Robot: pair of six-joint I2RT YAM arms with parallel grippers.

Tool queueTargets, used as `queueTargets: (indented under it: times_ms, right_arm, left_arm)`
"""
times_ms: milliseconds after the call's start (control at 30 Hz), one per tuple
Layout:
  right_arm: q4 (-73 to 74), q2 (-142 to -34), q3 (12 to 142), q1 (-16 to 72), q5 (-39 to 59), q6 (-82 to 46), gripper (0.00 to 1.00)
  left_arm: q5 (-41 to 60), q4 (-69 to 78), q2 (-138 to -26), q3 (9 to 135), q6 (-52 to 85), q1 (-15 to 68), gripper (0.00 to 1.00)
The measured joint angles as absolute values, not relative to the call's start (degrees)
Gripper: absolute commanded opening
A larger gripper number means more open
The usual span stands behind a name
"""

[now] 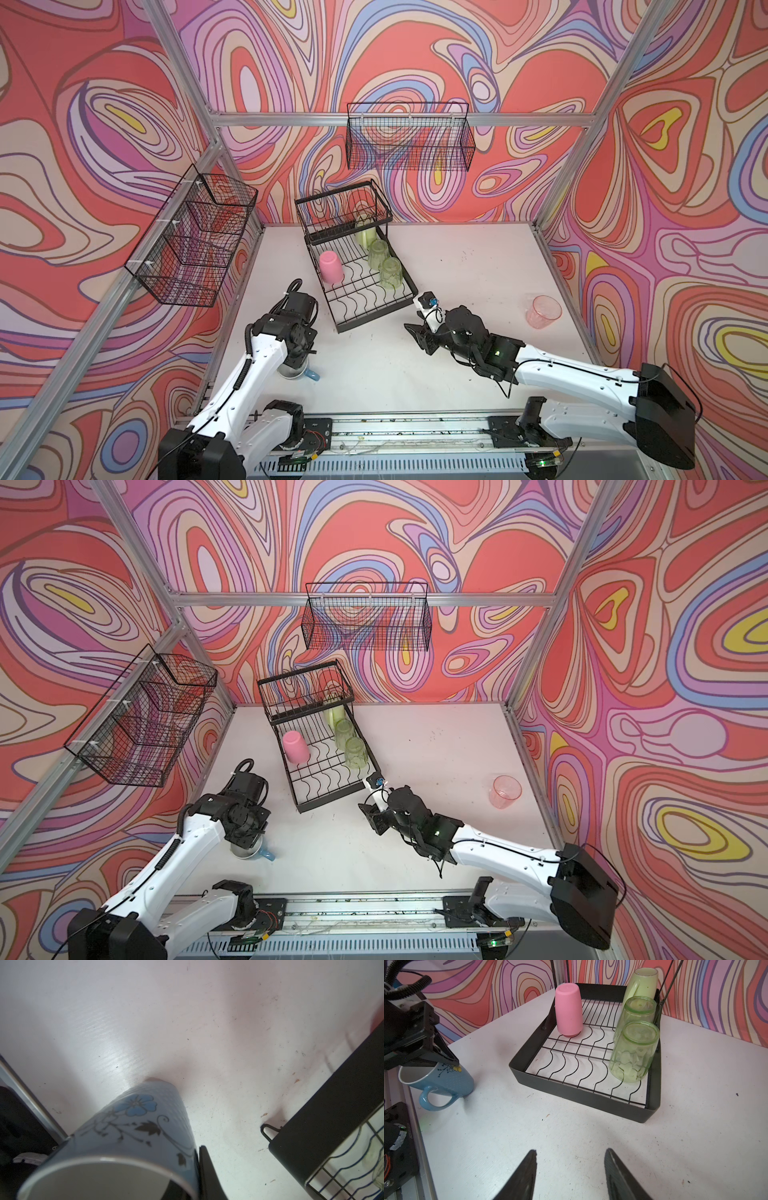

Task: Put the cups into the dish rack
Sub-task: 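Lift the blue mug with the left gripper toward the right gripper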

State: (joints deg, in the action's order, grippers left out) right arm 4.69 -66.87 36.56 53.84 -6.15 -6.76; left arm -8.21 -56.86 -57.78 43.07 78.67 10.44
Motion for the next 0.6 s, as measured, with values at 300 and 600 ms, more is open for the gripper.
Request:
queueTargets:
  times_ms: [300, 600]
  right_arm:
    - [2.98, -66.87, 37.58, 53.98, -6.11, -9.23, 0.55]
    - [1.74, -68.10, 41.06, 54.00, -3.11, -14.74, 0.56]
  left_arm:
    - [-8.99, -59.99, -51.09, 43.83, 78.35, 10.44, 0.00]
    - [-7.05, -60.27, -46.63, 46.46, 76.49, 10.44, 0.00]
